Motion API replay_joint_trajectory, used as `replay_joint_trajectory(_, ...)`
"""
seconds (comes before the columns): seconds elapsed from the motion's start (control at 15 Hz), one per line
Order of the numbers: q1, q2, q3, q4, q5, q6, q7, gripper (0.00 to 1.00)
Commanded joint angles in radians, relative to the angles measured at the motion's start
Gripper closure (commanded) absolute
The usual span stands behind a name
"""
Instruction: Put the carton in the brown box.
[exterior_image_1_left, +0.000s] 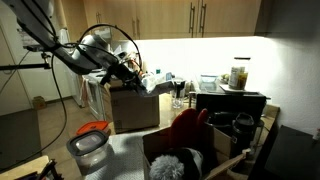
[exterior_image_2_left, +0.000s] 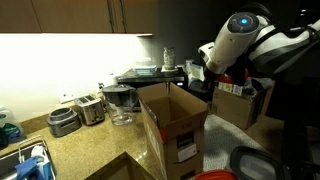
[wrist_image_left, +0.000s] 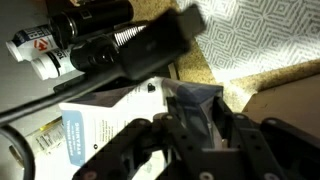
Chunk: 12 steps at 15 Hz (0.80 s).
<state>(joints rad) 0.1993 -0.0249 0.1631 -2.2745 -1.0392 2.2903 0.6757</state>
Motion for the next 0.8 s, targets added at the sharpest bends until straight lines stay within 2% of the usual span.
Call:
replay_joint_trajectory(0.0, -0.010, -0.044, 0.007, 0.019, -0.009, 0.007, -0.060, 0.85)
replay_joint_trajectory(0.33, -0.006, -0.063, 0.015, 0.052, 0.032, 0.037, -0.132, 0.85)
replay_joint_trajectory(0.73, -0.001, -0.070, 0.036, 0.079, 0.030, 0.070, -0.153, 0.85)
